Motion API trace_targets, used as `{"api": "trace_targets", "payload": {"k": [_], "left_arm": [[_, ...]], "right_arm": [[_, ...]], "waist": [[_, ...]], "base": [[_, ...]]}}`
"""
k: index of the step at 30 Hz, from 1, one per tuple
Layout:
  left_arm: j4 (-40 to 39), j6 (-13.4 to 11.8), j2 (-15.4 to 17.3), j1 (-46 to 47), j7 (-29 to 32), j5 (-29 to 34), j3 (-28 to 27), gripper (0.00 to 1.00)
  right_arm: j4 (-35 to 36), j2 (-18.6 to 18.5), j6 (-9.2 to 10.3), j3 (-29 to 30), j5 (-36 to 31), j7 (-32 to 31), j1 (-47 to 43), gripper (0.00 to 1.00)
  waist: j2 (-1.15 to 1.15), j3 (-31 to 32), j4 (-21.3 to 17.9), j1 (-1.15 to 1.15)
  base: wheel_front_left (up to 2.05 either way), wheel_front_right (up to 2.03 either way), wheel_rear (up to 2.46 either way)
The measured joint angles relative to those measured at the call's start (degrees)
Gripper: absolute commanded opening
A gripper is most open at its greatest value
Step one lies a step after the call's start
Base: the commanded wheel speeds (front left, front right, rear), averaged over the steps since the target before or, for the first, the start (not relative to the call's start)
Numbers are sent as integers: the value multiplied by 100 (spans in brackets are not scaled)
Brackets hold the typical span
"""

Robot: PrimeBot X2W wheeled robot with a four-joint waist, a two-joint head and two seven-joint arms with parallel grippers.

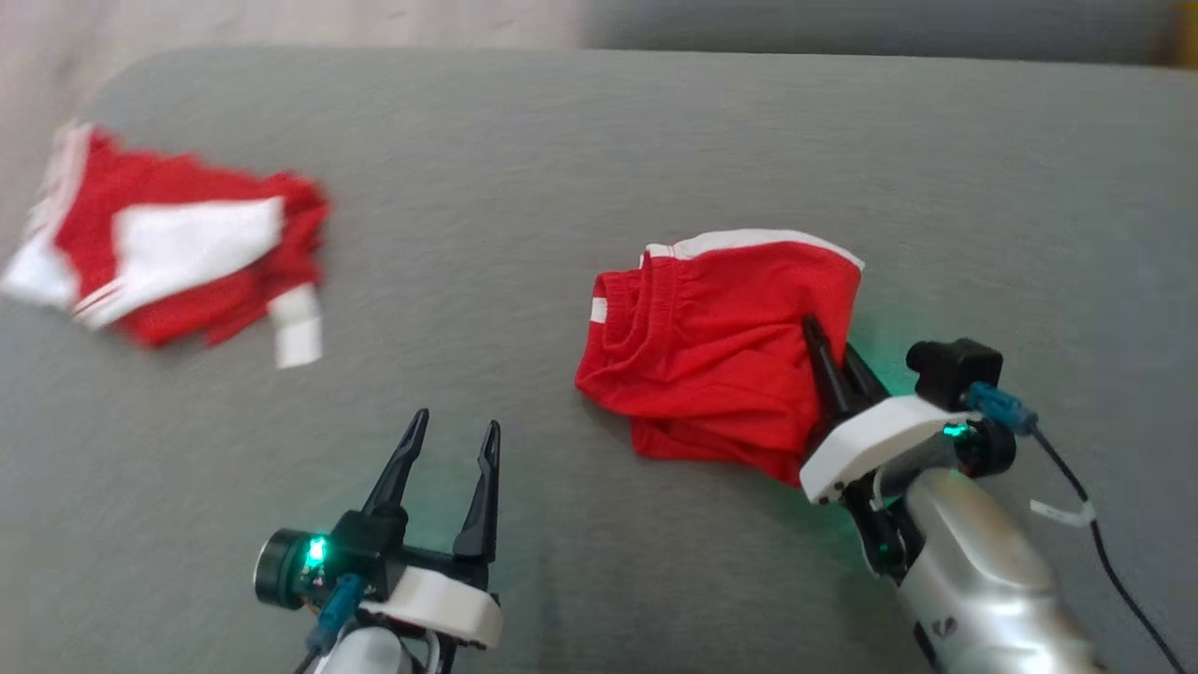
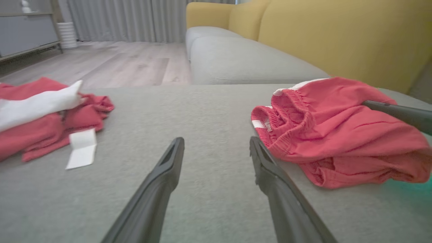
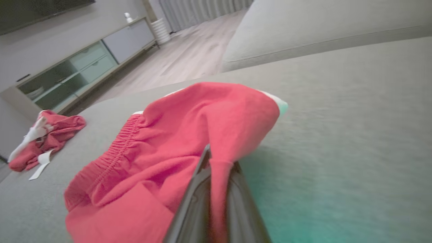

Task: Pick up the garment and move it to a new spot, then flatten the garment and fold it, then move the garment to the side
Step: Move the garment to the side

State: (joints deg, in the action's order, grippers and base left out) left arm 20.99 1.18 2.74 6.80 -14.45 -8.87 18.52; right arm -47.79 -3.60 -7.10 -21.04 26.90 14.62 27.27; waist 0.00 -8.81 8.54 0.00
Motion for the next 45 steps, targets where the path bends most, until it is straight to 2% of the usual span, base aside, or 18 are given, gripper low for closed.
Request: {"api": "trace_targets", "payload": {"k": [13, 19, 23, 27, 32, 33, 35, 39, 41, 42, 43, 45], "left_arm": [[-100, 133, 0, 294, 0, 30, 392, 100], [-98, 129, -1, 339, 0, -116, 402, 100], [-69, 142, 0, 347, 0, -87, 427, 100], [-63, 194, 2, 354, 0, -11, 427, 100], [-18, 293, 2, 484, 0, 97, 405, 100], [-18, 299, 2, 561, 0, 149, 392, 100], [-23, 343, 1, 620, -1, 185, 361, 100], [-37, 346, 0, 626, -1, 187, 290, 100], [-41, 352, 1, 626, -1, 189, 226, 100], [-41, 357, 1, 625, 0, 190, 205, 100], [-41, 365, 1, 626, 0, 192, 189, 100], [-41, 389, 2, 626, 0, 237, 165, 100]], "right_arm": [[133, -1, 0, 3, -182, 0, -152, 0], [67, 0, 0, 151, -389, 0, -193, 0], [-111, 3, 0, 430, -970, 0, -7, 0], [-391, -183, -1, 871, -1599, 0, 721, 0], [-959, -920, -1, 1444, -2374, -75, 1716, 0], [-1183, -1225, -1, 1768, -2648, -196, 1963, 0], [-1348, -1507, -1, 2118, -2944, -289, 2120, 0], [-1525, -1894, -1, 2895, -3467, -464, 2305, 0], [-1527, -1967, -1, 3262, -3737, -520, 2350, 0], [-1511, -1985, -1, 3450, -3866, -523, 2371, 58], [-1469, -1984, -1, 3665, -3980, -522, 2384, 100], [-1374, -1946, -1, 3992, -4230, -521, 2397, 100]], "waist": [[0, 62, -2264, 0], [0, -101, -2886, 0], [0, -319, -2903, 1], [0, -473, -2701, 0], [0, -684, -2335, 1], [0, -767, -2168, 1], [0, -848, -2002, 1], [0, -1019, -1715, 1], [0, -1110, -1609, 0], [0, -1153, -1568, 1], [0, -1194, -1535, 1], [0, -1265, -1495, 1]], "base": [[0, 0, 0], [0, 0, 0], [0, 0, 0], [0, 0, 0], [0, 0, 0], [0, 0, 0], [0, 0, 0], [0, 0, 0], [0, 0, 0], [0, 0, 0], [0, 0, 0], [0, 0, 0]]}}
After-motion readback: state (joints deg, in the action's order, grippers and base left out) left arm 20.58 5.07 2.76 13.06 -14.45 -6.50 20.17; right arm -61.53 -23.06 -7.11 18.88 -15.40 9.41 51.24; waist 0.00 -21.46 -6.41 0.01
